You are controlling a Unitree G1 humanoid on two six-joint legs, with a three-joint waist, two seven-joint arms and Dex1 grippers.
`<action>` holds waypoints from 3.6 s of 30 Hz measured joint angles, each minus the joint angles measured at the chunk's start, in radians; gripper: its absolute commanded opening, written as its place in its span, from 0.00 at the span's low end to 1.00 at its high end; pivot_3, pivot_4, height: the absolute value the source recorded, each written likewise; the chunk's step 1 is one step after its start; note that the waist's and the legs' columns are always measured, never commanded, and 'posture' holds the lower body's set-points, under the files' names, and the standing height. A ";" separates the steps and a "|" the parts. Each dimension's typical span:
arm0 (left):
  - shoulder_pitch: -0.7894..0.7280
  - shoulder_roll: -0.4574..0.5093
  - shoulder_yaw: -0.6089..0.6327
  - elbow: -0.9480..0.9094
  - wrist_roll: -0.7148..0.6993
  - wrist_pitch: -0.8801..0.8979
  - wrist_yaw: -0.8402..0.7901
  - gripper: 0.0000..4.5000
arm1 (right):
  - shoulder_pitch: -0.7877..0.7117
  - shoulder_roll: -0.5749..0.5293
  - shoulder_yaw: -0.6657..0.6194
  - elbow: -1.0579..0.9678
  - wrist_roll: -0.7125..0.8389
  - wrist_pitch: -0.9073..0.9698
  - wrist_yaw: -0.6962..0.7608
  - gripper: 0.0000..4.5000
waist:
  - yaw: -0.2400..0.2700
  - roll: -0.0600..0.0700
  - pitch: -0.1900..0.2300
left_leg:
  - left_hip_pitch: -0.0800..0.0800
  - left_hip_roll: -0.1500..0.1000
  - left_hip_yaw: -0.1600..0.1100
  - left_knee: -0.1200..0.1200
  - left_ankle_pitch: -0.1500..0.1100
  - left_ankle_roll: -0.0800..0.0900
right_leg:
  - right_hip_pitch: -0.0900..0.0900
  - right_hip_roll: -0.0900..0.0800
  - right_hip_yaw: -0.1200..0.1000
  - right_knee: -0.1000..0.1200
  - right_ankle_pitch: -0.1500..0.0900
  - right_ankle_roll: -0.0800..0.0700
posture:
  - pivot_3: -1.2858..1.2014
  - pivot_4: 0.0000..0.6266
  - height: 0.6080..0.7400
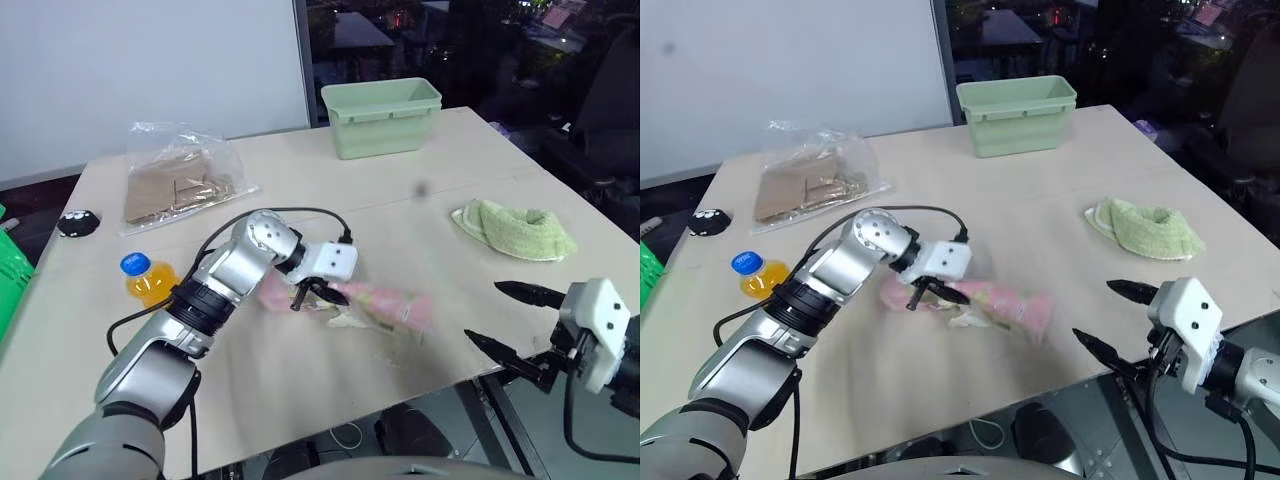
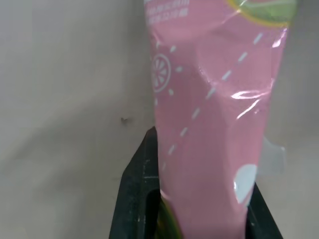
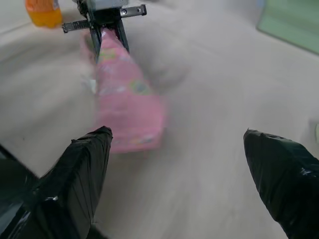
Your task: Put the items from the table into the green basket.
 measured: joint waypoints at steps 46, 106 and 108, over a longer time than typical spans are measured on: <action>-0.087 0.590 0.650 1.001 0.190 -0.614 1.221 0.10 | -1.019 0.380 0.661 0.494 -0.160 -0.109 0.043 1.00 | 0.366 -0.021 0.002 | -0.016 0.002 -0.011 0.006 0.005 -0.007 | -0.011 -0.002 -0.024 0.012 0.003 -0.004 | 0.54 0.00 1.00; 0.545 0.227 0.715 -0.276 -0.531 0.211 0.706 1.00 | -0.887 0.205 0.581 0.339 -0.083 0.055 -0.013 1.00 | 0.274 -0.010 0.001 | -0.013 0.003 -0.011 0.007 0.005 -0.007 | -0.009 -0.001 -0.023 0.015 0.001 -0.008 | 0.51 0.00 1.00; 0.537 0.222 0.696 -0.268 -0.510 0.211 0.714 1.00 | -0.887 0.200 0.580 0.331 -0.083 0.057 -0.016 1.00 | 0.274 -0.010 0.001 | -0.013 0.003 -0.011 0.007 0.005 -0.007 | -0.009 -0.001 -0.023 0.015 0.001 -0.008 | 0.51 0.00 1.00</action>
